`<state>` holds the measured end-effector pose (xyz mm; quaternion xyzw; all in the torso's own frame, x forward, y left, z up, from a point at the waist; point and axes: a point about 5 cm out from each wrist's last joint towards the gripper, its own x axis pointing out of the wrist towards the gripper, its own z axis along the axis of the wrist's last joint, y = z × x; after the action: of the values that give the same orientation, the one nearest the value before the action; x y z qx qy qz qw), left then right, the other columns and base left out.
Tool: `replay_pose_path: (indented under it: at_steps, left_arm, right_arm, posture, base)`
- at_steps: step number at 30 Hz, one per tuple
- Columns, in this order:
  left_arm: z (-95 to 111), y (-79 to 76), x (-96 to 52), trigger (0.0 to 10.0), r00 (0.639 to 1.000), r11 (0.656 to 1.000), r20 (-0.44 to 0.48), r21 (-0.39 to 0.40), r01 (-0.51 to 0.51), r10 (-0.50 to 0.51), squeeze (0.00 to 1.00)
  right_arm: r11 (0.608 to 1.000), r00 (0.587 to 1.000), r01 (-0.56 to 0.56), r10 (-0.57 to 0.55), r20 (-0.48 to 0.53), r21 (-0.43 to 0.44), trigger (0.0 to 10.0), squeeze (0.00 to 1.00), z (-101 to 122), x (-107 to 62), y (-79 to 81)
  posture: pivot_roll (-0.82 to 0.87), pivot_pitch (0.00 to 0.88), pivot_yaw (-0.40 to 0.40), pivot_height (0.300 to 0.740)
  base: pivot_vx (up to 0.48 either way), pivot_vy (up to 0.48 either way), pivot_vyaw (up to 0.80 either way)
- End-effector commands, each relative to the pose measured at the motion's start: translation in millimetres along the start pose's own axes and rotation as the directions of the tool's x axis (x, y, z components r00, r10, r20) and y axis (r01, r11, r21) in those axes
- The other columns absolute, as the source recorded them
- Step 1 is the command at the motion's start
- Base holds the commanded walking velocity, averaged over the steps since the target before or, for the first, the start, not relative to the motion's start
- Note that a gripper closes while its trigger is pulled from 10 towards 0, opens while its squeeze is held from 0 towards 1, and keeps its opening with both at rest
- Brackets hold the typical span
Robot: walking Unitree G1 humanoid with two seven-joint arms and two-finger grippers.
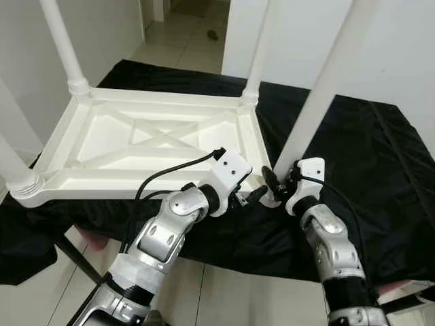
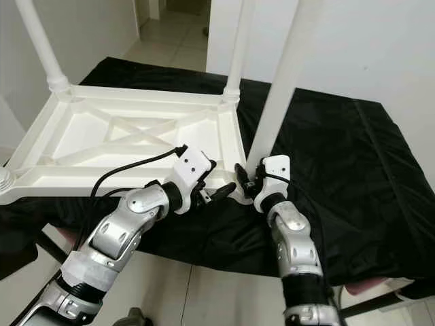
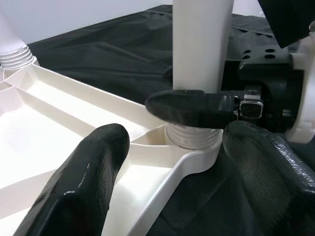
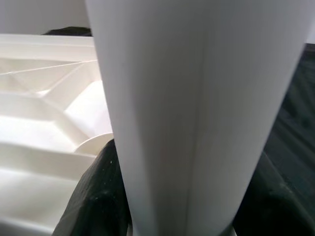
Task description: Building children table
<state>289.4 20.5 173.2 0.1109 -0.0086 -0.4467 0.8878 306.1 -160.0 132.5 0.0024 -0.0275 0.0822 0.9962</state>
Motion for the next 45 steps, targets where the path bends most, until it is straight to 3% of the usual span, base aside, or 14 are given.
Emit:
replay_pose_path:
  at_steps: [1, 9, 10, 11, 12, 16, 17, 25, 26, 27, 28, 30, 34, 45]
  left_arm:
    - [-0.3, -2.7, 1.4, 10.0, 1.000, 1.000, 0.002, 0.000, 0.006, -0.006, 0.00]
    - [-0.3, -3.6, 1.9, 10.0, 1.000, 1.000, 0.002, 0.001, 0.010, -0.010, 0.00]
    - [-0.4, -3.5, 2.0, 10.0, 1.000, 1.000, 0.002, 0.001, 0.010, -0.010, 0.00]
    - [-0.4, -3.5, 2.0, 10.0, 1.000, 1.000, 0.002, 0.001, 0.010, -0.010, 0.00]
    - [-0.4, -3.8, 2.2, 10.0, 1.000, 1.000, 0.003, 0.000, 0.009, -0.009, 0.00]
    - [-0.4, -3.6, 2.6, 10.0, 1.000, 1.000, 0.003, 0.001, 0.007, -0.007, 0.00]
    - [-0.3, -3.2, 2.5, 10.0, 1.000, 1.000, 0.003, 0.003, 0.005, -0.005, 0.00]
    - [-3.7, -2.1, -0.5, 10.0, 1.000, 1.000, -0.011, 0.009, -0.001, 0.001, 0.00]
    - [-4.5, -2.5, -1.1, 10.0, 1.000, 1.000, -0.014, 0.012, 0.001, -0.001, 0.00]
    - [-5.7, -3.0, -1.7, 10.0, 1.000, 1.000, -0.017, 0.014, 0.002, -0.002, 0.00]
    - [-7.4, -3.3, -1.9, 10.0, 1.000, 1.000, -0.021, 0.014, 0.003, -0.002, 0.00]
    - [-7.4, -3.3, -1.9, 10.0, 1.000, 1.000, -0.021, 0.014, 0.003, -0.002, 0.00]
    - [-16.3, -6.4, -3.7, 10.0, 0.999, 1.000, -0.042, 0.005, 0.013, -0.013, 0.00]
    - [-28.5, -14.3, -12.9, 10.0, 0.996, 0.998, -0.074, 0.000, 0.057, -0.057, 0.00]
  right_arm:
    - [0.995, 0.995, 0.101, -0.102, -0.018, -0.020, 0.0, 0.00, -1.0, -5.8, -10.4]
    - [0.974, 0.973, 0.224, -0.226, -0.052, -0.045, 0.0, 0.00, 5.7, -24.3, 6.9]
    - [0.972, 0.970, 0.232, -0.234, -0.059, -0.034, 2.5, 0.00, 7.3, -24.8, 6.6]
    - [0.972, 0.970, 0.232, -0.234, -0.059, -0.034, 2.5, 0.00, 7.3, -24.8, 6.6]
    - [0.972, 0.970, 0.234, -0.235, -0.054, -0.036, 10.0, 0.00, 8.9, -23.4, 5.2]
    - [0.973, 0.972, 0.229, -0.230, -0.051, -0.023, 10.0, 0.00, 10.9, -20.9, 5.3]
    - [0.978, 0.977, 0.210, -0.211, -0.039, -0.011, 10.0, 1.00, 13.0, -19.4, 6.8]
    - [0.997, 0.997, 0.081, -0.081, -0.008, 0.009, 10.0, 1.00, 21.2, -9.3, 4.0]
    - [0.999, 0.999, 0.052, -0.052, -0.011, 0.006, 10.0, 0.08, 21.5, -8.0, 3.5]
    - [1.000, 1.000, 0.002, -0.002, -0.010, 0.007, 10.0, 0.08, 21.8, -6.4, 4.1]
    - [0.998, 0.998, -0.056, 0.056, -0.006, 0.008, 10.0, 0.00, 22.7, -4.3, 4.6]
    - [0.998, 0.998, -0.056, 0.056, -0.006, 0.008, 10.0, 0.00, 22.7, -4.3, 4.6]
    - [0.968, 0.969, -0.248, 0.248, -0.006, -0.031, 10.0, 0.00, 22.5, 0.7, 4.9]
    - [0.885, 0.888, -0.460, 0.458, -0.041, -0.072, 10.0, 0.00, 12.5, 5.8, -3.5]
  posture:
    - [0.10, 0.034, -0.053, 0.740]
    - [0.10, 0.030, -0.061, 0.740]
    - [0.10, 0.027, -0.063, 0.740]
    - [0.10, 0.027, -0.063, 0.740]
    - [0.11, 0.025, -0.066, 0.740]
    - [0.11, 0.022, -0.069, 0.740]
    - [0.11, 0.021, -0.071, 0.740]
    - [0.12, 0.017, -0.078, 0.740]
    - [0.12, 0.018, -0.078, 0.740]
    - [0.12, 0.018, -0.078, 0.740]
    - [0.12, 0.017, -0.075, 0.740]
    - [0.12, 0.017, -0.075, 0.740]
    - [0.12, 0.017, -0.073, 0.740]
    - [0.14, 0.019, -0.072, 0.740]
  base:
    - [0.000, 0.000, 0.00]
    - [0.000, 0.000, 0.00]
    - [0.000, 0.000, 0.00]
    - [0.000, 0.000, 0.00]
    - [0.000, 0.000, 0.00]
    - [0.000, 0.000, 0.00]
    - [0.000, 0.000, 0.00]
    - [0.000, 0.000, 0.00]
    - [0.000, 0.000, 0.00]
    - [0.000, 0.000, 0.00]
    - [0.000, 0.000, 0.00]
    - [0.000, 0.000, 0.00]
    - [0.000, 0.000, 0.00]
    - [0.000, 0.000, 0.00]
